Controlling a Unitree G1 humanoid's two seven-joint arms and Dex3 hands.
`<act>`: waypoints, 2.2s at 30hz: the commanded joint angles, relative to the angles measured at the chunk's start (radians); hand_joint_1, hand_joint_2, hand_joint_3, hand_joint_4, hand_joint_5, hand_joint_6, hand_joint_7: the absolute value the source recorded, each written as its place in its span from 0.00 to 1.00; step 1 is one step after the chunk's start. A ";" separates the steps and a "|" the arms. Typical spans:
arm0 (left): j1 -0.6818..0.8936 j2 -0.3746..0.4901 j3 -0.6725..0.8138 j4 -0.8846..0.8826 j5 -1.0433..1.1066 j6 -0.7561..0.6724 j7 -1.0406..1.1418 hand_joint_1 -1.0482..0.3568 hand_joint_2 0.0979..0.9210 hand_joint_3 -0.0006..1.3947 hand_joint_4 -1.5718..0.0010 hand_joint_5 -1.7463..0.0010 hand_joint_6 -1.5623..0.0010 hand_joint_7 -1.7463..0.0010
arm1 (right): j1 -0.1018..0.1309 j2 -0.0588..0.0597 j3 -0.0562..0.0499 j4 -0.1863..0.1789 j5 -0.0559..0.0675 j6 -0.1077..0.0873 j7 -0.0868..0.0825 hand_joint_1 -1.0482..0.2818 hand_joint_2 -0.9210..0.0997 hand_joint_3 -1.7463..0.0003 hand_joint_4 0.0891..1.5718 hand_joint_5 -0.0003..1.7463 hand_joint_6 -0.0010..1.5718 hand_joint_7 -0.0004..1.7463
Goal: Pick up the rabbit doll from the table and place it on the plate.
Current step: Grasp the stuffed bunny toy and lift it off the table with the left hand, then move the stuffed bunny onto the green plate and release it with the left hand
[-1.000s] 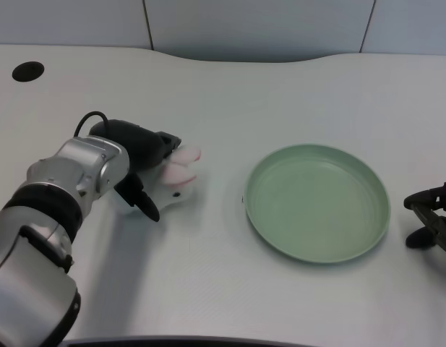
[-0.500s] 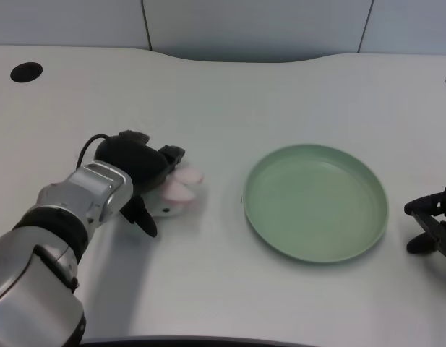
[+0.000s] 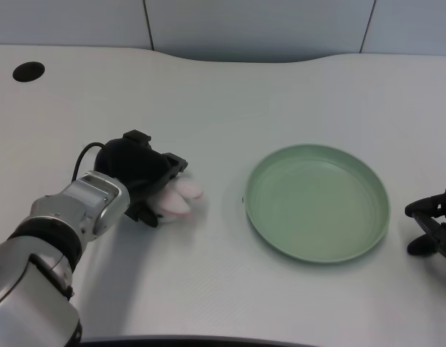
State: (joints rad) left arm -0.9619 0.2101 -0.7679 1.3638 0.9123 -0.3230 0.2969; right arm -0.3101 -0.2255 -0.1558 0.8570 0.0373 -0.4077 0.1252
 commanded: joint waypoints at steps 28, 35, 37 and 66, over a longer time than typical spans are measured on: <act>-0.035 -0.107 0.216 -0.013 -0.207 0.040 0.048 0.62 0.98 0.03 0.53 0.00 0.67 0.02 | 0.009 0.003 -0.007 -0.003 0.012 0.011 0.002 0.20 0.00 0.92 0.57 0.58 0.52 0.52; -0.096 -0.218 0.297 -0.030 -0.292 0.099 -0.020 0.69 1.00 0.08 0.51 0.00 0.63 0.00 | -0.002 0.005 -0.004 0.008 0.008 0.017 0.003 0.20 0.00 0.93 0.58 0.57 0.53 0.51; -0.109 -0.247 0.311 -0.034 -0.307 0.104 -0.025 0.71 1.00 0.09 0.50 0.00 0.62 0.00 | -0.009 0.006 -0.003 0.013 0.010 0.026 0.008 0.19 0.00 0.93 0.57 0.57 0.53 0.51; -0.140 -0.537 0.231 -0.016 -0.281 0.101 -0.066 0.64 0.29 0.86 0.35 0.00 0.46 0.00 | 0.026 0.028 0.064 -0.109 -0.057 0.101 -0.028 0.16 0.00 0.90 0.54 0.60 0.51 0.53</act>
State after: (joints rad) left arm -1.1153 -0.2483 -0.5349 1.3380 0.6292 -0.2319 0.2447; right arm -0.3033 -0.1919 -0.0938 0.7582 -0.0119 -0.3210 0.1033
